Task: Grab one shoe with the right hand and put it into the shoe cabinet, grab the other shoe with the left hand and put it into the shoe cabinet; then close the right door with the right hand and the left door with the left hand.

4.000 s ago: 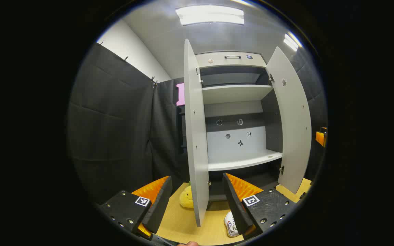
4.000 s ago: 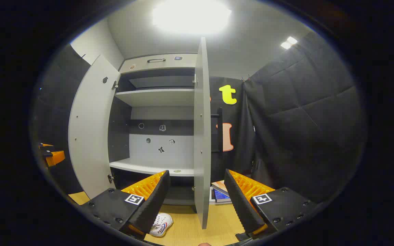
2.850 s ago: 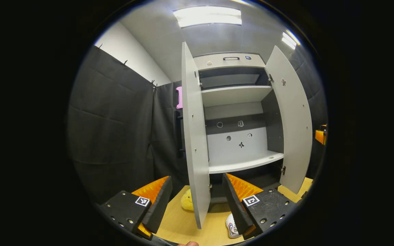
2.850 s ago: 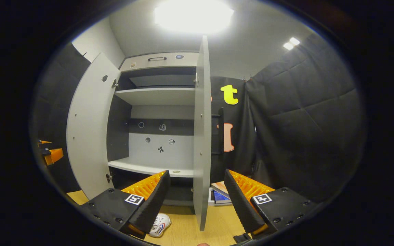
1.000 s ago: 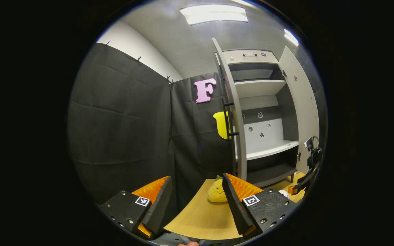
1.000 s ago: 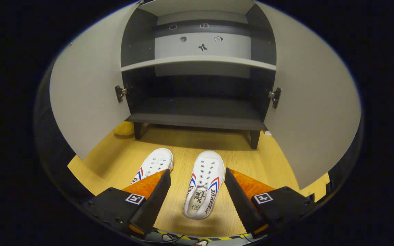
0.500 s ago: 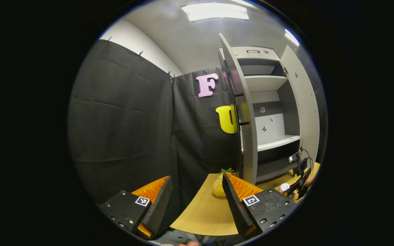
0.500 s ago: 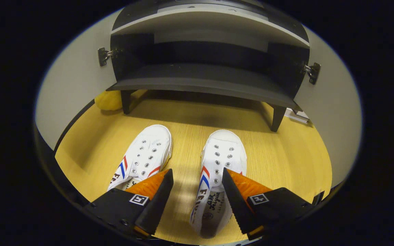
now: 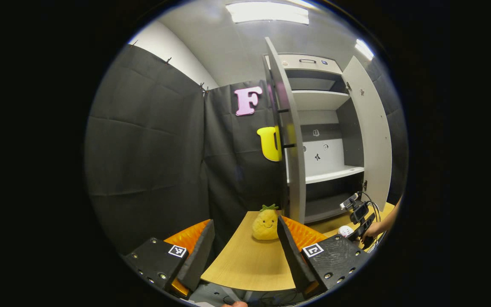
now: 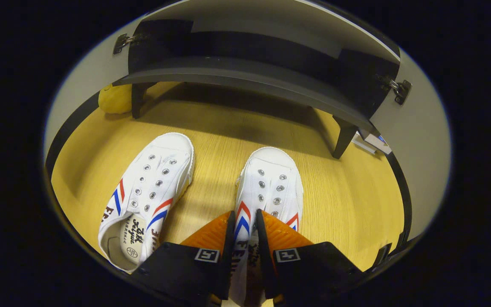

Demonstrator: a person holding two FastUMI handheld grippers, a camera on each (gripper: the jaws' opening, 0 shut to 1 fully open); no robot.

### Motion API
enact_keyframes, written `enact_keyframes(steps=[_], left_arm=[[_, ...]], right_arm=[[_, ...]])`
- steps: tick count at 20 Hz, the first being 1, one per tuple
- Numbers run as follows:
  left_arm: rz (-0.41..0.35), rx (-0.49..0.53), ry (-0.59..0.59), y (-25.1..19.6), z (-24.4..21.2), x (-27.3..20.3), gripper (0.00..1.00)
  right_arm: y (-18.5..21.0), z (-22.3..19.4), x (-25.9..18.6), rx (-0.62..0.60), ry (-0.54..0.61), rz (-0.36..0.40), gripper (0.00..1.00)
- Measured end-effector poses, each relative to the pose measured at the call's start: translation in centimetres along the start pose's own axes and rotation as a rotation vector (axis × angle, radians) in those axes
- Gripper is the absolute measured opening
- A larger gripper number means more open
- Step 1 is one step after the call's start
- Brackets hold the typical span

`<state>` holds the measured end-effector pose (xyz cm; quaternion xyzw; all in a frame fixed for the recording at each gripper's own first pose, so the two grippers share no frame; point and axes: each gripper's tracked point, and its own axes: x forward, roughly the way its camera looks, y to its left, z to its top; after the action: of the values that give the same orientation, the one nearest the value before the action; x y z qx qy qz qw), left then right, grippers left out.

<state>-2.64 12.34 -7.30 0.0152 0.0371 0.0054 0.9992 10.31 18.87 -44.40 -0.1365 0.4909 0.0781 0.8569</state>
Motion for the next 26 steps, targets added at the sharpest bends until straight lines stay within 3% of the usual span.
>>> enact_keyframes(steps=[1,3,7,13,26], left_arm=[[-0.004,0.002,0.000,-0.8,0.1,0.3,0.79],[-0.016,0.001,-0.002,-2.2,0.5,0.7,0.79],[-0.053,0.015,-0.019,-5.1,1.3,1.6,0.80],[-0.124,0.019,-0.036,-10.4,2.1,3.0,0.80],[-0.219,-0.016,-0.039,-18.4,2.3,5.8,0.80]], right_arm=[[-0.1,0.1,-0.1,0.004,-0.004,0.004,0.29],[-0.1,0.2,-0.5,0.035,-0.017,0.041,0.08],[-1.0,0.6,-1.6,0.112,-0.057,0.075,0.00],[-2.8,3.3,-5.9,0.220,-0.148,0.179,0.02],[-8.0,16.3,-20.3,0.191,-0.506,0.272,0.01]])
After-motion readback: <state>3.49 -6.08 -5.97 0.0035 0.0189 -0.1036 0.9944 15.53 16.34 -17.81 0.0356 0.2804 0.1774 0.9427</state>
